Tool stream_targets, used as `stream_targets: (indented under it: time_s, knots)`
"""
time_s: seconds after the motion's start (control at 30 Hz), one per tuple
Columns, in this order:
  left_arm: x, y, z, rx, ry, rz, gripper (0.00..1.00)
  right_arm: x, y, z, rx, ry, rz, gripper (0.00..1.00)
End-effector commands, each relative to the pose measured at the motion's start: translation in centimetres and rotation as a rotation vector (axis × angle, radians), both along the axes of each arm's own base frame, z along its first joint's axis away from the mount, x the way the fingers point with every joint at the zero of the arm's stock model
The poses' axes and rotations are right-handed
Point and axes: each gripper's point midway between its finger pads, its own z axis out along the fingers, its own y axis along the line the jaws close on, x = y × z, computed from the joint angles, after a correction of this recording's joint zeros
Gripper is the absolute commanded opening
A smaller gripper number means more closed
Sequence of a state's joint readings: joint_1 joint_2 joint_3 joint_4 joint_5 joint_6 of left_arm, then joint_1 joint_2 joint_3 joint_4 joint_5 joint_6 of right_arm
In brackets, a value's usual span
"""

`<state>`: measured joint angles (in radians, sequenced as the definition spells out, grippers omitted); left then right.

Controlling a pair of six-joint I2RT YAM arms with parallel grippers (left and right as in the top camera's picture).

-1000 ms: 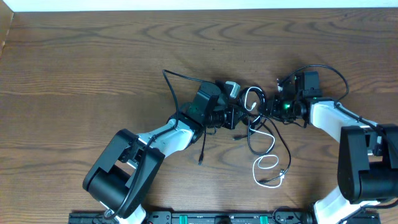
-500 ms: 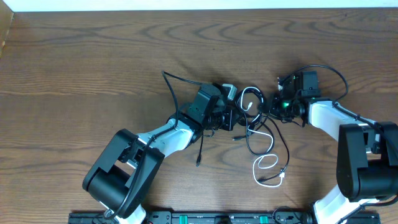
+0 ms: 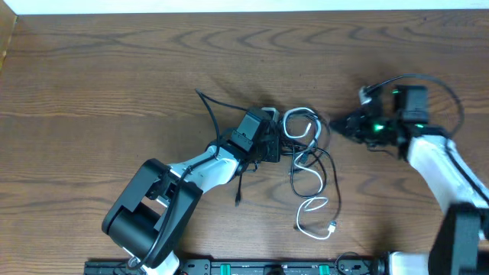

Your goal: Untangle cables

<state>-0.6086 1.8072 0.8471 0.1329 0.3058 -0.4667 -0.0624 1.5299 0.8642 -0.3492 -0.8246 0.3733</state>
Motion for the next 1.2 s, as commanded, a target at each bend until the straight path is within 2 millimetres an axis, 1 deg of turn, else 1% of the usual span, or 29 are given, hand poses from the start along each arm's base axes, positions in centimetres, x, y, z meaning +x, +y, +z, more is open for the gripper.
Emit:
stream_targets:
  time_s: [0.0,0.07,0.13,0.2,0.3,0.33,0.37,0.43,0.5,0.57,0.67,0.73,0.77,0.83,0.93,1.0,1.17]
  knots:
    - [0.5,1.0,-0.6,0.046,-0.018,0.031,0.08,-1.0,1.2,4.8,0.139,-0.146,0.125,0.01]
    - [0.5,1.0,-0.6,0.047,-0.017,0.031,0.08,-1.3,1.4,5.4,0.167,-0.155,0.140,0.01]
    - [0.5,1.0,-0.6,0.047,-0.018,0.032,0.08,-1.5,1.5,4.9,0.142,-0.147,0.143,0.01]
    - [0.5,1.1,-0.6,0.048,-0.019,0.033,0.08,-1.5,1.2,2.6,0.021,-0.090,0.107,0.09]
    - [0.5,1.1,-0.5,0.047,-0.020,0.033,0.08,-1.4,0.8,-0.6,-0.216,-0.040,0.064,0.26]
    - [0.5,1.1,-0.6,0.047,-0.019,0.033,0.08,-1.3,0.9,-1.4,-0.294,-0.043,0.061,0.31]
    - [0.5,1.1,-0.6,0.048,-0.019,0.033,0.08,-1.2,1.0,-1.8,-0.350,-0.049,0.055,0.33]
    - [0.5,1.1,-0.6,0.048,-0.019,0.033,0.08,-0.9,1.0,-2.6,-0.471,-0.052,0.013,0.33]
    - [0.5,1.1,-0.6,0.049,-0.018,0.033,0.08,-0.6,0.4,-3.1,-0.570,-0.041,-0.063,0.27]
    - [0.5,1.1,-0.6,0.049,-0.018,0.033,0.08,-0.3,0.3,-3.4,-0.608,-0.043,-0.091,0.24]
    - [0.5,1.1,-0.6,0.049,-0.018,0.033,0.08,0.6,0.6,-4.3,-0.608,-0.053,-0.090,0.19]
    - [0.5,1.1,-0.6,0.048,-0.018,0.033,0.08,1.2,0.9,-5.8,-0.611,-0.047,-0.077,0.16]
    - [0.5,1.1,-0.6,0.048,-0.018,0.033,0.08,1.3,1.1,-6.1,-0.601,-0.043,-0.069,0.16]
    - [0.5,1.1,-0.6,0.049,-0.018,0.033,0.08,1.5,2.3,-6.8,-0.550,-0.039,-0.035,0.14]
    - [0.5,1.1,-0.6,0.049,-0.018,0.033,0.08,1.6,3.8,-7.0,-0.469,-0.045,0.007,0.13]
    - [0.5,1.1,-0.6,0.049,-0.017,0.033,0.08,1.6,4.3,-6.8,-0.446,-0.049,0.020,0.13]
    - [0.5,1.1,-0.6,0.049,-0.018,0.033,0.08,2.0,3.6,-7.4,-0.477,-0.036,-0.019,0.16]
